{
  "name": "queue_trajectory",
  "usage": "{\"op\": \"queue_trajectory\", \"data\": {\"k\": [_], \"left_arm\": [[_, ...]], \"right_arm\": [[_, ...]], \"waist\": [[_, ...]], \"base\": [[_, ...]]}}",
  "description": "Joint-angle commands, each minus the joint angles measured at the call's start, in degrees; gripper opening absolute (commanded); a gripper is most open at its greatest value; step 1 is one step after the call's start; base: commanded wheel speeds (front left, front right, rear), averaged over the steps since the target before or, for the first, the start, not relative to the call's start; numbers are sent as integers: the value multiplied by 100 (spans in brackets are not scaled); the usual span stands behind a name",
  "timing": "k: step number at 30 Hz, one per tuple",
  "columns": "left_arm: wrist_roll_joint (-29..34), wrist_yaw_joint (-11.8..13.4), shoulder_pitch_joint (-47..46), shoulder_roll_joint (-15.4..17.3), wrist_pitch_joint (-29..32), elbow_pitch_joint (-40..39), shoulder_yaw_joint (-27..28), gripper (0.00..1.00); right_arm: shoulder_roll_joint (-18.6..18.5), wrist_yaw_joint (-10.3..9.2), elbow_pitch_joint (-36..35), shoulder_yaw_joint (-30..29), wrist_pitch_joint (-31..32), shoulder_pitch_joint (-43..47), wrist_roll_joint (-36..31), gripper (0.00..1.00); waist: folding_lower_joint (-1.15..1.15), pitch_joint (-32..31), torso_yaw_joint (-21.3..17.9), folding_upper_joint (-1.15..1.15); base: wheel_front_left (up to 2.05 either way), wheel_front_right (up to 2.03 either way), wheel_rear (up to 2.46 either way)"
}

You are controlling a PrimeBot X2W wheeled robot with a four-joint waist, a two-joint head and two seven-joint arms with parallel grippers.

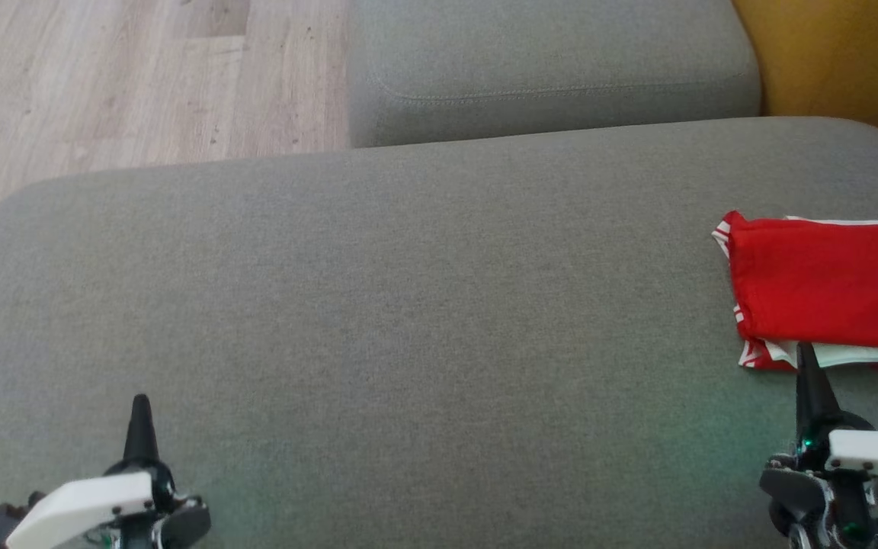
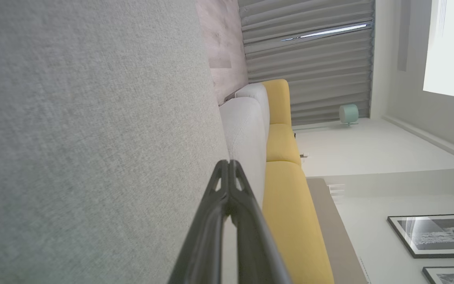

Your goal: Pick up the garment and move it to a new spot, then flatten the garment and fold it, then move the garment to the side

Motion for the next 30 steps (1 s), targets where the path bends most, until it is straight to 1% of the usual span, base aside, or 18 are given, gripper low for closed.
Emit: {"op": "queue_trajectory", "data": {"k": [1,10,30], "left_arm": [[-195,-72,-392,13,60,-170,203,0],[-809,-140,-562,9,209,-152,304,0],[-829,-142,-567,9,213,-152,307,0]], "right_arm": [[-37,37,-177,66,75,-367,215,0],[-38,40,-137,7,224,-546,845,0],[-36,40,-135,2,232,-552,862,0]], "waist": [[0,20,-3,0],[0,115,-15,0],[0,118,-15,0]], "base": [[0,0,0],[0,0,0],[0,0,0]]}}
